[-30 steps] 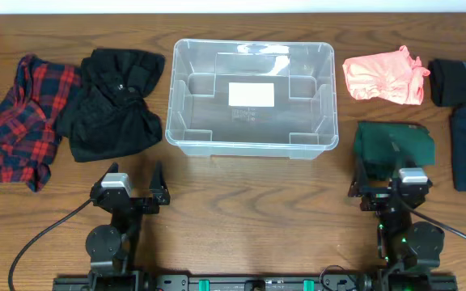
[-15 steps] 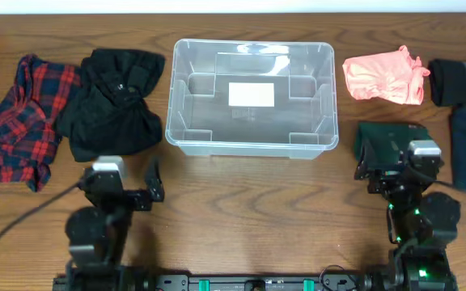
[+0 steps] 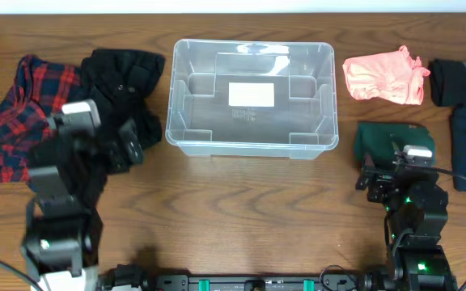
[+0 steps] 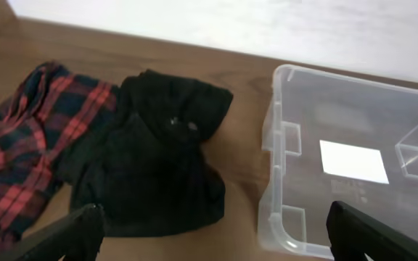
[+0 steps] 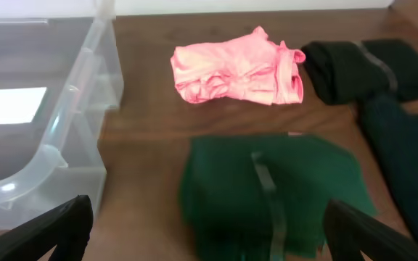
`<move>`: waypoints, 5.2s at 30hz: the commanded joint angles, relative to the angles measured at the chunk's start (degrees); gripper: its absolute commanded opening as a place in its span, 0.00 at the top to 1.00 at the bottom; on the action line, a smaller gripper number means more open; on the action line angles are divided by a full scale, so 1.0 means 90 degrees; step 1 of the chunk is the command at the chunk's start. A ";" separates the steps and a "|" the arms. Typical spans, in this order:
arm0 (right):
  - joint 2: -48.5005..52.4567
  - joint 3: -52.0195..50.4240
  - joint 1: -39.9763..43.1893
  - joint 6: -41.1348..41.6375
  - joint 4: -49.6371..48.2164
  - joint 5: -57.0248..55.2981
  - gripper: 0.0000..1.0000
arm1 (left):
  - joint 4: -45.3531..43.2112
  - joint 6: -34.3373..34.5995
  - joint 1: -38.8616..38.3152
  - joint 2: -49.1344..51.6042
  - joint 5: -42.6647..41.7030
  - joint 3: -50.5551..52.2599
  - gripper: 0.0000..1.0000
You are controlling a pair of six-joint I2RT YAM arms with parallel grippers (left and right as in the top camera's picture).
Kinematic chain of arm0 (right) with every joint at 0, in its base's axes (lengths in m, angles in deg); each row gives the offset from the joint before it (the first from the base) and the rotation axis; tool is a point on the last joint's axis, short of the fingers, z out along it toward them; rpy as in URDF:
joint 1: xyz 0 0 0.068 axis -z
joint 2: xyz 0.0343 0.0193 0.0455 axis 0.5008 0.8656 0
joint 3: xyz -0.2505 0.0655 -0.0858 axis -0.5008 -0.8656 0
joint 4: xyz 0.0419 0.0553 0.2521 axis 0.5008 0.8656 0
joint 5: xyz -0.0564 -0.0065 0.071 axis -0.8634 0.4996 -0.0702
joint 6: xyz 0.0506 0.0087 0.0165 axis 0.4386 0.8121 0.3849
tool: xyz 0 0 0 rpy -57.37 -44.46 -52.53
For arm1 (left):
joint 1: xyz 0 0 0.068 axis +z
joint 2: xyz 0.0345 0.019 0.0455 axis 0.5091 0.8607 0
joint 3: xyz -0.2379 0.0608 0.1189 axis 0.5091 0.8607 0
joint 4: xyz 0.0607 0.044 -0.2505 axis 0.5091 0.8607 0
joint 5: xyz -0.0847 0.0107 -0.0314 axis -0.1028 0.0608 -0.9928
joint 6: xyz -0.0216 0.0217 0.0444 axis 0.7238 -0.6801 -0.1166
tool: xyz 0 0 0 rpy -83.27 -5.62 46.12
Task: Pack container
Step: 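Reach the left gripper to the black garment and grasp it, then lift the black garment with the left gripper and lower it into the bin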
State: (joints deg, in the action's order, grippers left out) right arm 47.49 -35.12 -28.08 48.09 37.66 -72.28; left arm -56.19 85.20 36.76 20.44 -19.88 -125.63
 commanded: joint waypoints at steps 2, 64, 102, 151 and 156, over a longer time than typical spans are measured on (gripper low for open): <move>0.0000 0.0063 0.0041 0.0104 0.0272 -0.0163 0.01 | 0.0316 0.0102 0.0087 0.0563 -0.0131 -0.0918 0.02; 0.0000 0.0063 0.0039 0.1678 0.1848 0.0743 0.01 | 0.0551 -0.1166 -0.0231 0.7091 0.1105 -0.3721 0.02; 0.0000 0.0063 0.0039 0.1678 0.1848 0.0743 0.01 | 0.0032 -0.0969 -0.0253 0.7822 0.2278 -0.3757 0.94; 0.0000 0.0063 0.0039 0.1678 0.1848 0.0743 0.01 | 0.0117 -0.6475 -0.5005 0.5867 0.1192 -0.3825 0.94; 0.0000 0.0063 0.0039 0.1678 0.1848 0.0743 0.01 | 0.0155 -0.6598 -0.5005 0.6011 0.1076 -0.3755 0.94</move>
State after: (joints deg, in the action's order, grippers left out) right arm 47.49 -35.12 -28.08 62.59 54.36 -65.76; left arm -53.90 27.85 -8.68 74.47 -9.80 -158.72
